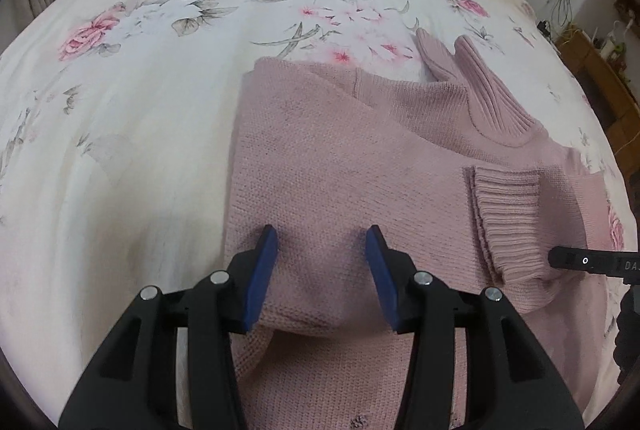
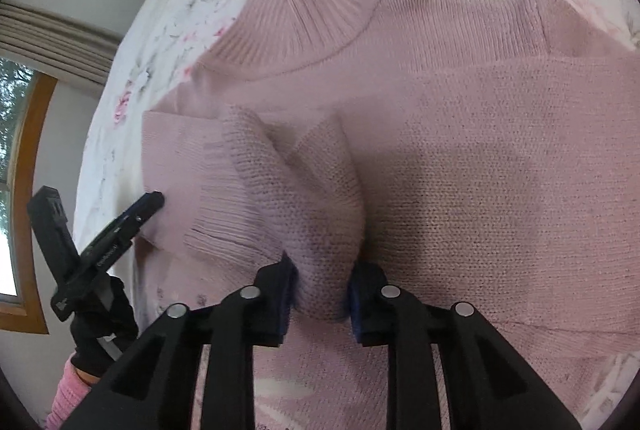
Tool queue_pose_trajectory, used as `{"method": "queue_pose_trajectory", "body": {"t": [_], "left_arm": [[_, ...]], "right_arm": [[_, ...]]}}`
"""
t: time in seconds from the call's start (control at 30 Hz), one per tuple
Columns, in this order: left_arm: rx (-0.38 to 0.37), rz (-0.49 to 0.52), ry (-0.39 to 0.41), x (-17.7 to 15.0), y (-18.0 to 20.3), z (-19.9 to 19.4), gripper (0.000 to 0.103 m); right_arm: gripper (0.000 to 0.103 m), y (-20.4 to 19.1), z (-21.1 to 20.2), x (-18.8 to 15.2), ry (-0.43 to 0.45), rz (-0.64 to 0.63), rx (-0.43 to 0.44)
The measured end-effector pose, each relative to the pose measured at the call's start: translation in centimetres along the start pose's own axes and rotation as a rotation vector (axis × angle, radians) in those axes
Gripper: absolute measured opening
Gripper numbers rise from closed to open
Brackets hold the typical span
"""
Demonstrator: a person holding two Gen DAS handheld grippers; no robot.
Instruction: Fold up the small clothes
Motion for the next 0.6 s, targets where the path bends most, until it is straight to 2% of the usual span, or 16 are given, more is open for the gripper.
{"method": "queue_pose_trajectory", "body": {"t": [0.07, 0.17, 0.23, 0.37, 0.43, 0.6], "left_arm": [[-0.013, -0.009, -0.003, 0.0, -0.1, -0.5, 0.046], [-0.047, -0.042, 0.024, 0.2, -0.6, -2.2, 0.046], [-0.041, -0.025, 0.052, 0.3, -0.7, -3.1, 0.046], [-0.047, 0.009, 0.035, -0.1, -0.1, -3.0, 0.046], [-0.061, -0.002, 0.011, -0.5, -0.2, -2.3, 0.046], [-0.09, -0.012, -0.008, -1.0, -0.4, -0.7, 0.047]], "right_arm": [[0.032, -0.4, -0.8, 0.0, 0.003, -0.023, -0.042], [0.039, -2.6, -3.3, 0.8, 0.085, -0.139, -0.159], [0.043, -5.0, -4.1, 1.1, 0.113, -0.199, -0.157], [0.043, -8.8, -1.3, 0.8, 0.025, -0.255, -0.097], [0.043, -9.7, 1.3, 0.6, -0.034, -0.26, -0.119], [0.053, -9.6, 5.3, 0.5, -0.081, -0.225, -0.165]]}}
Point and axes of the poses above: each gripper's, at about its wrist camera, not at the fingertips, and z roughly the way its jaws point, y to its right, x to its top, the point moved 8 cm from there along z, roughly the way its jaws point, and after that the axes turned 11 degrees about x, right-handed, at the moved point
